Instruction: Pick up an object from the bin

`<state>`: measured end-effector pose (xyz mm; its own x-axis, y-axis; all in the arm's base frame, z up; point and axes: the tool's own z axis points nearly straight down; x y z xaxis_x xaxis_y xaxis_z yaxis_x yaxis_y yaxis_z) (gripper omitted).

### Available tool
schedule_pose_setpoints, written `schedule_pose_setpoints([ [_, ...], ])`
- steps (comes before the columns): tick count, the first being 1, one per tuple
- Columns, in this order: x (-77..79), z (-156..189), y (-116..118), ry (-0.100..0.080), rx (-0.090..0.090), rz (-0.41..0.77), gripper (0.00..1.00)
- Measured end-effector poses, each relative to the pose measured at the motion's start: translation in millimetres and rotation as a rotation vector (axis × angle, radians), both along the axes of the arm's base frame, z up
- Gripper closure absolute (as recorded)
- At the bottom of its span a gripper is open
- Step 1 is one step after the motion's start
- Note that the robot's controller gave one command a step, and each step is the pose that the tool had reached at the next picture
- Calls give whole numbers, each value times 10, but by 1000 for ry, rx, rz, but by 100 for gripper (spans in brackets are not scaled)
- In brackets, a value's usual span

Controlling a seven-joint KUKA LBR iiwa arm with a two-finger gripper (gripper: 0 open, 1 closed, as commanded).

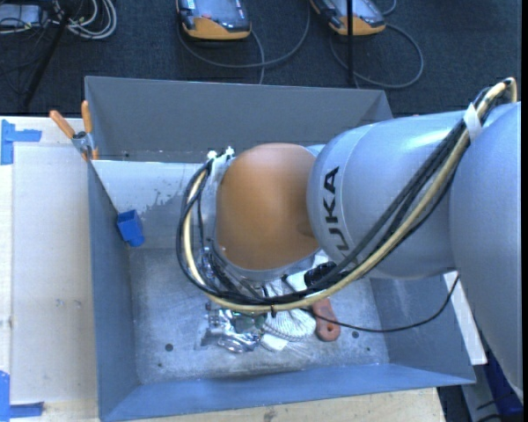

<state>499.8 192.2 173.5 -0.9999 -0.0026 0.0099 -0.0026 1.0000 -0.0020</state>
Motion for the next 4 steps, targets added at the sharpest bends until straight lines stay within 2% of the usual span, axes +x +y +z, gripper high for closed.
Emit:
schedule_pose_setpoints([
  [1,22,34,-11,-7,2,-5,0],
  [2,-85,-618,-520,-11,3,80,0],
  [3,-165,-567,-939,-6,2,35,0],
  [4,-268,-600,-976,-7,2,90,0],
])
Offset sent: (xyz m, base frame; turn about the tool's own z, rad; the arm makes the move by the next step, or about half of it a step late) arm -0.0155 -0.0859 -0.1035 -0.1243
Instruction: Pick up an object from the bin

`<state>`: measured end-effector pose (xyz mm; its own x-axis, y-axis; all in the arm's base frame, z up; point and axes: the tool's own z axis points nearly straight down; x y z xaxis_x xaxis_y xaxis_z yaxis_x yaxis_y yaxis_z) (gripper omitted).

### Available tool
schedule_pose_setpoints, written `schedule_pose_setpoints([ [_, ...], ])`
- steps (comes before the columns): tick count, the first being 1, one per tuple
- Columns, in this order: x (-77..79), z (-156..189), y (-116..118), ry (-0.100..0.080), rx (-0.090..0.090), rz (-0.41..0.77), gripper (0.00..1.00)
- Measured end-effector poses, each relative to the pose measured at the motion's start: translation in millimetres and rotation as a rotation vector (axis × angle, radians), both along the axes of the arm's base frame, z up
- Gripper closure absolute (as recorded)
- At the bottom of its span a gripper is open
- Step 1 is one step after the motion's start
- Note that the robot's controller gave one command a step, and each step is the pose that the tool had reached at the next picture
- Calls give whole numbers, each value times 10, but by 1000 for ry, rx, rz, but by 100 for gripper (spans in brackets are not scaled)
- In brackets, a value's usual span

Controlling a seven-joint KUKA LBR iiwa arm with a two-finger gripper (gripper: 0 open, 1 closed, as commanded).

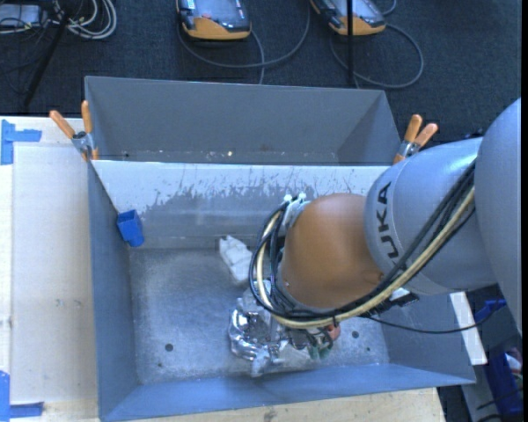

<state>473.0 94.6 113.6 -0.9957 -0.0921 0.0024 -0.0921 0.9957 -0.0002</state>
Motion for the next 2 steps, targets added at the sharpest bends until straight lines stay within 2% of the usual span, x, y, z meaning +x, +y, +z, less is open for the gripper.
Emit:
schedule_pose_setpoints([
  [1,63,-382,1,-26,9,-81,0],
  [2,14,-376,-25,-9,11,-82,100],
])
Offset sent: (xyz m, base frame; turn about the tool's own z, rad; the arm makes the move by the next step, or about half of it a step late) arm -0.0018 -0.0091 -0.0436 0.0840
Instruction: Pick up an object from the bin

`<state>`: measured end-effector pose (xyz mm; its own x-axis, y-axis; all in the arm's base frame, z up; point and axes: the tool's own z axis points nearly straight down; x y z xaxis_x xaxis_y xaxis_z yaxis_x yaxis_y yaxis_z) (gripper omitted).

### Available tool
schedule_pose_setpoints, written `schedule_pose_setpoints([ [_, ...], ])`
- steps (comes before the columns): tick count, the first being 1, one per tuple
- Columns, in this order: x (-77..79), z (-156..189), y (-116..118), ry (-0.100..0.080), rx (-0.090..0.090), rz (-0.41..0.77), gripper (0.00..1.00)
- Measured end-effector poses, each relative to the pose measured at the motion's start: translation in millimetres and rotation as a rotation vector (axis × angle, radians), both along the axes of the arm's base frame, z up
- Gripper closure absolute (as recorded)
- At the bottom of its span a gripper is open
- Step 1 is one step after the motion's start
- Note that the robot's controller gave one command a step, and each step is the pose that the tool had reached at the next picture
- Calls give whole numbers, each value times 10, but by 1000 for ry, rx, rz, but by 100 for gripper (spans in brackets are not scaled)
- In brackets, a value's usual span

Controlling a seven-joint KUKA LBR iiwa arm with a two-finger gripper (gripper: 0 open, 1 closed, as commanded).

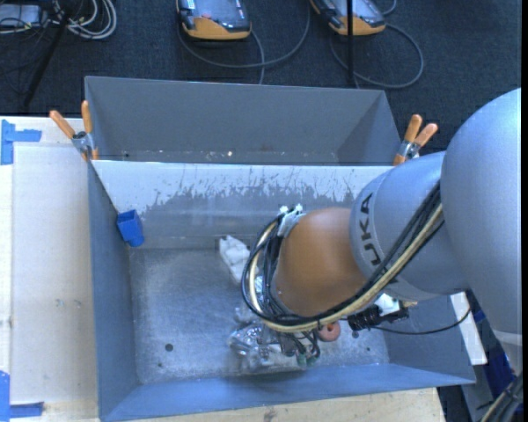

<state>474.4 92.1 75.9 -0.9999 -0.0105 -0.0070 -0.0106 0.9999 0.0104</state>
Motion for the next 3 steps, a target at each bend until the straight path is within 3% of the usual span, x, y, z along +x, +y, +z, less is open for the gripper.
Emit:
schedule_pose_setpoints([
  [3,-20,137,-21,7,-8,-1,100],
])
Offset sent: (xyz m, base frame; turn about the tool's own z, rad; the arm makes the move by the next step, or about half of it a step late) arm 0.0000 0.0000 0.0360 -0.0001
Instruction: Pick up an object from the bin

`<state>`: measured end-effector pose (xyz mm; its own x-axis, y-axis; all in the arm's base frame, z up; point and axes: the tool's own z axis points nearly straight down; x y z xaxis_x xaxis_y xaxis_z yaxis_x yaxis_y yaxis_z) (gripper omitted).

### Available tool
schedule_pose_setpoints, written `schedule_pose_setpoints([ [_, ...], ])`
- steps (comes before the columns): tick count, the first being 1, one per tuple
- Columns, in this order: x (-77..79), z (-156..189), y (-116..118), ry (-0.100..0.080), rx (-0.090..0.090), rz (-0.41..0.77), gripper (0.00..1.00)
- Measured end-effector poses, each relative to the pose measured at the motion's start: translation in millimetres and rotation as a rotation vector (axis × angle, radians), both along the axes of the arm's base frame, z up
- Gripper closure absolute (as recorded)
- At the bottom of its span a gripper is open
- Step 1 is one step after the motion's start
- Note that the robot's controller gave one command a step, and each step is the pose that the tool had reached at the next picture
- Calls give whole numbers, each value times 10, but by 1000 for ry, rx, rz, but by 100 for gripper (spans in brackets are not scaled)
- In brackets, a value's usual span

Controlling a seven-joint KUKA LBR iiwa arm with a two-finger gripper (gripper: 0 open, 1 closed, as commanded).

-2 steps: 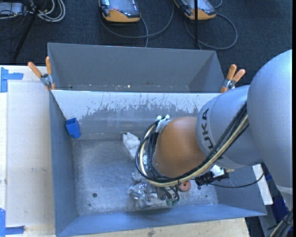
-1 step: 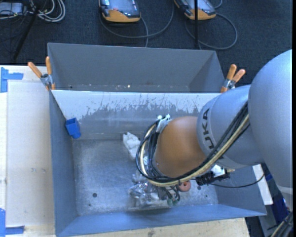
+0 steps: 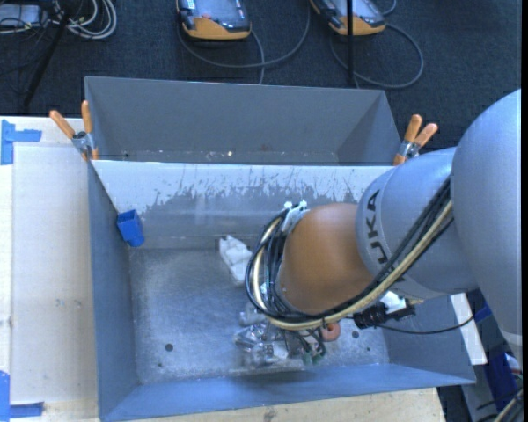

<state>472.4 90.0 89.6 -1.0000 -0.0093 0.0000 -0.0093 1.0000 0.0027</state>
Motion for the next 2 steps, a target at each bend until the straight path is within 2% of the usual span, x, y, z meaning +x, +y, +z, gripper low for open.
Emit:
schedule_pose_setpoints([
  [1,-16,149,-7,8,-3,-2,100],
  [2,-11,324,-7,5,-3,-3,100],
])
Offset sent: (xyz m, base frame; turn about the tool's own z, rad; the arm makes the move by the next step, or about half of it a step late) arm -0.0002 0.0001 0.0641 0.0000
